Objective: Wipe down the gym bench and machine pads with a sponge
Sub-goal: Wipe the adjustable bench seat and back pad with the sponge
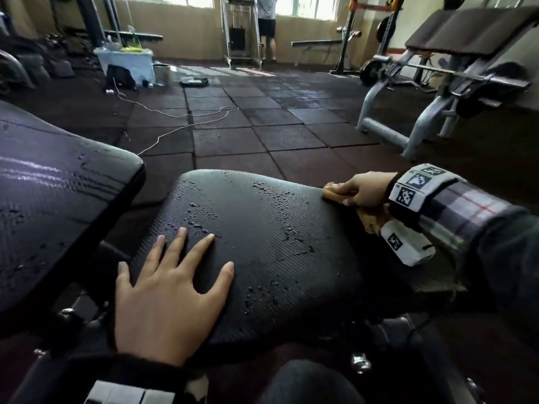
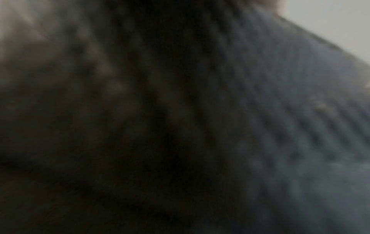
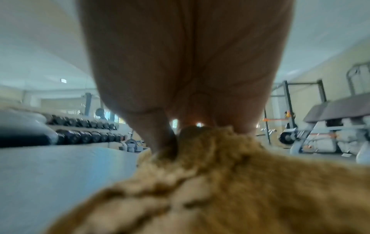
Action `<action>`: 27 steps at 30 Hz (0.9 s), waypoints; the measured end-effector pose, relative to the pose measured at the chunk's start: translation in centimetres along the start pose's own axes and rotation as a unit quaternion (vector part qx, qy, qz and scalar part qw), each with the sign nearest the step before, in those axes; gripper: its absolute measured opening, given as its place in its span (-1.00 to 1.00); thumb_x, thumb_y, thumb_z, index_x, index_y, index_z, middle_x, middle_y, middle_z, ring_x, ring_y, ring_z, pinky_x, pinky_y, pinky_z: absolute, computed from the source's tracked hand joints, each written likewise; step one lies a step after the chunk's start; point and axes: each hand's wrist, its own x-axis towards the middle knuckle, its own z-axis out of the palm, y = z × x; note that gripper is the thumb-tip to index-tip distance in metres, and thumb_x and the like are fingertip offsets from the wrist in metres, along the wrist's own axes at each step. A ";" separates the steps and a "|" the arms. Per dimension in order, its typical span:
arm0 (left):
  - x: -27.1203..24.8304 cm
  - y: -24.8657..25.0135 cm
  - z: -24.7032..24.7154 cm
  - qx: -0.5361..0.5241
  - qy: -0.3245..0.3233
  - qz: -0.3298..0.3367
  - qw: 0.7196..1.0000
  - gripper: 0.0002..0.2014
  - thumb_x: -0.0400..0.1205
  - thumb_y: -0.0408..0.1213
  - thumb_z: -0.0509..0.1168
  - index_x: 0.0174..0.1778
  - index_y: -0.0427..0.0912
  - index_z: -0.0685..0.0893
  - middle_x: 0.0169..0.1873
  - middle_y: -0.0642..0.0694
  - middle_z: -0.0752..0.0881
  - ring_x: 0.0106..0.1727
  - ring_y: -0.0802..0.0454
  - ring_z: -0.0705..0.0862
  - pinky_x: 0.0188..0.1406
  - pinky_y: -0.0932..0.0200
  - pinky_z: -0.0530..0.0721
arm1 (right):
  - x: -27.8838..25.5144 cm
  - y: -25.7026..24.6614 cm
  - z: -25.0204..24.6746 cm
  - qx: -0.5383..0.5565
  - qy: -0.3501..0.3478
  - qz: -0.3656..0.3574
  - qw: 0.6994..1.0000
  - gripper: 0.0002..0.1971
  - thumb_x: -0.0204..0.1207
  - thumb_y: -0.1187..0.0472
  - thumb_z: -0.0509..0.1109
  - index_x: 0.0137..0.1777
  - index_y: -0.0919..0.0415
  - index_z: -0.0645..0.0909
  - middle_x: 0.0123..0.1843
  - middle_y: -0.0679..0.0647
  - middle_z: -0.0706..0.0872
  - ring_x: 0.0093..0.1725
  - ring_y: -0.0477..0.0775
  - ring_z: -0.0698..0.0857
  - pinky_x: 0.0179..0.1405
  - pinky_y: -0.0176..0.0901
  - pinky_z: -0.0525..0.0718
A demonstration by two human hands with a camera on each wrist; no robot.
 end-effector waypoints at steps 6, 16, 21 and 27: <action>-0.3 0.1 0.0 -0.003 0.008 0.006 1.000 -0.20 0.35 0.50 -0.38 0.57 0.50 0.16 0.67 0.27 0.08 0.69 0.20 -0.02 0.63 -0.18 -0.03 | -4.3 1.5 0.7 0.014 -0.038 -0.111 0.993 -0.43 0.61 0.16 0.29 0.54 -0.25 0.21 0.28 -0.57 0.23 0.19 -0.51 0.28 -0.02 -0.84 0.10; -0.3 0.1 0.4 -0.007 0.019 -0.003 1.000 -0.20 0.35 0.49 -0.34 0.54 0.49 0.24 0.65 0.27 0.17 0.68 0.21 0.05 0.62 -0.18 0.01 | -0.9 2.0 -0.4 -0.058 -0.025 -0.009 0.998 -0.67 0.55 0.17 0.30 0.31 0.10 0.59 0.02 0.03 0.67 0.00 0.01 0.60 0.06 -0.18 0.53; -0.2 0.0 0.5 -0.009 0.027 0.000 1.000 -0.19 0.34 0.50 -0.36 0.54 0.49 0.24 0.65 0.28 0.17 0.68 0.21 0.05 0.62 -0.17 0.01 | -0.6 -0.8 -0.6 -0.079 0.006 -0.065 0.995 -0.54 0.57 0.12 0.28 0.49 -0.08 0.42 0.24 0.03 0.65 0.18 0.08 0.62 0.12 -0.24 0.48; -0.2 0.1 0.5 -0.022 0.034 -0.003 0.999 -0.21 0.35 0.50 -0.29 0.52 0.46 0.33 0.62 0.26 0.25 0.67 0.19 0.13 0.61 -0.19 0.05 | -4.7 1.5 0.5 -0.015 -0.033 -0.104 0.994 -0.44 0.57 0.14 0.34 0.50 -0.30 0.29 0.33 -0.34 0.51 0.20 -0.26 0.47 0.00 -0.55 0.26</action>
